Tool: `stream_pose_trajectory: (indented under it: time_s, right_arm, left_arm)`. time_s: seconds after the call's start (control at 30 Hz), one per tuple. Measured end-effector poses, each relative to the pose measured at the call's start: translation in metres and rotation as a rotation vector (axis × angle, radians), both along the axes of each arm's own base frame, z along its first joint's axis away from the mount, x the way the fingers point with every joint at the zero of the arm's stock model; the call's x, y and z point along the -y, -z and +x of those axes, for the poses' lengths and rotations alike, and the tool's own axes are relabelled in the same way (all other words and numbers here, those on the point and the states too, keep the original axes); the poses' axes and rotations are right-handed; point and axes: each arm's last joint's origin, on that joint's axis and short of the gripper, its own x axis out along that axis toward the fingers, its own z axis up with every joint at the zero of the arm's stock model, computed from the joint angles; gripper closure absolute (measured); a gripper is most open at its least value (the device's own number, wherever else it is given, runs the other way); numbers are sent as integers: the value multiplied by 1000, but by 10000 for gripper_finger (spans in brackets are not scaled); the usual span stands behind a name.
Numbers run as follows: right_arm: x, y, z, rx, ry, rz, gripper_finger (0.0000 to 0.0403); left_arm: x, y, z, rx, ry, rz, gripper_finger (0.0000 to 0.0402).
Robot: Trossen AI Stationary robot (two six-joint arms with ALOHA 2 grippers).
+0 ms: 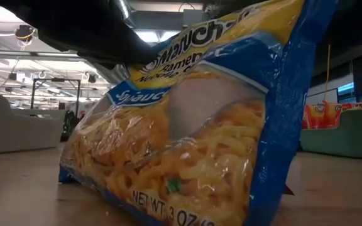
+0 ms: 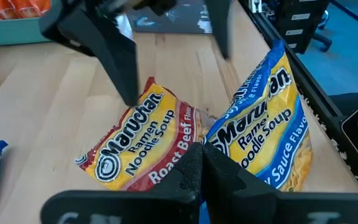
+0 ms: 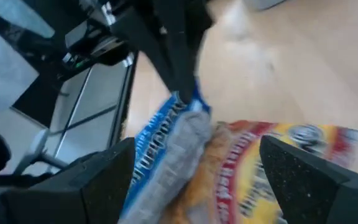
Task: Sort Maruchan noodles
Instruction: Put the blue noodle pack into the black bin
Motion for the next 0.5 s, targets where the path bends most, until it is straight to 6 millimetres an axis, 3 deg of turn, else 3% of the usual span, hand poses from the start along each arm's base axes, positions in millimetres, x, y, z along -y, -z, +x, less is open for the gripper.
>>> stream_pose_trajectory:
  time_s: [0.27, 0.5]
  right_arm:
    - [-14, -14, 40, -270, 32, -77, 78]
    - [-28, -26, 59, -400, -26, -82, 78]
  left_arm:
    - [0, 0, 0, 1, 2, 6, 401]
    - [0, 0, 0, 0, 4, 6, 401]
